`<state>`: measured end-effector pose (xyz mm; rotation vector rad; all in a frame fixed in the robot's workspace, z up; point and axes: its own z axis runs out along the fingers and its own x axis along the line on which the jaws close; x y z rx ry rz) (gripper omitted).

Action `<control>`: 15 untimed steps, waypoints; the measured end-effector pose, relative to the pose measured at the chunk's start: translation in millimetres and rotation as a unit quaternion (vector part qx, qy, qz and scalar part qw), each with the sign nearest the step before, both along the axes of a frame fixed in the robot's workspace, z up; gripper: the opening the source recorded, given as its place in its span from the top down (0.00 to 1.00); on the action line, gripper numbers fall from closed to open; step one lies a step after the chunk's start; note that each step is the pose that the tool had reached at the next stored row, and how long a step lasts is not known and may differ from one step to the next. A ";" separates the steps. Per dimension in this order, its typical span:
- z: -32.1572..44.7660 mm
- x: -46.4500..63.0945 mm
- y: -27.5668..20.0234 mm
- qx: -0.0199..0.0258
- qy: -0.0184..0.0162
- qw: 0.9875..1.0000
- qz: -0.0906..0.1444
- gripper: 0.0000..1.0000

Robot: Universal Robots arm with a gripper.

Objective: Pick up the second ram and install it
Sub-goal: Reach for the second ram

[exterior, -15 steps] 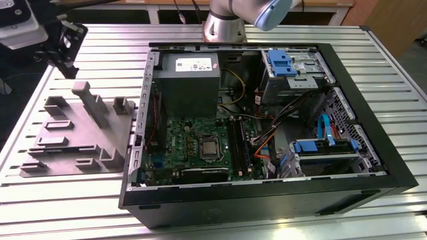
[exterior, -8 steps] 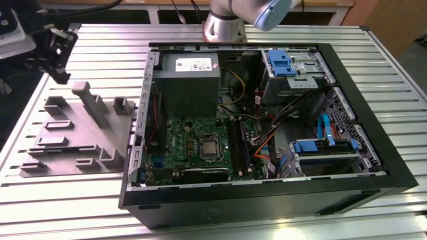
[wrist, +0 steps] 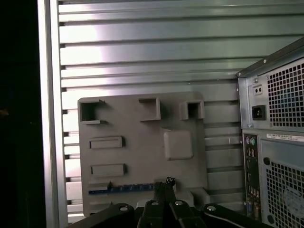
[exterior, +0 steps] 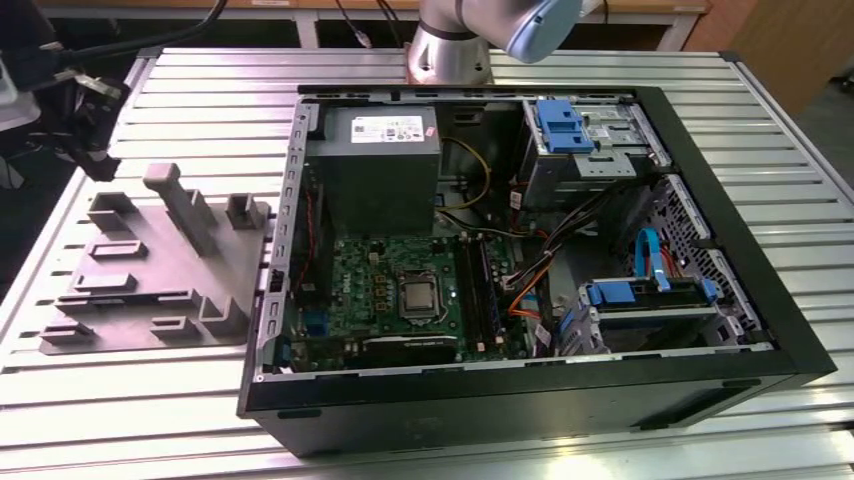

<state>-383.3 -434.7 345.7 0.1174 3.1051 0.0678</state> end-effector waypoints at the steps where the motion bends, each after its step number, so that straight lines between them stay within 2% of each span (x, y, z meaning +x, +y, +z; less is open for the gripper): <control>1: -1.8 -2.1 -0.4 0.000 0.000 1.000 0.000 0.90; 7: -12.7 -11.9 -3.6 0.000 0.000 1.000 0.000 0.90; 15: -27.3 -17.6 -13.6 0.000 0.000 1.000 0.000 0.90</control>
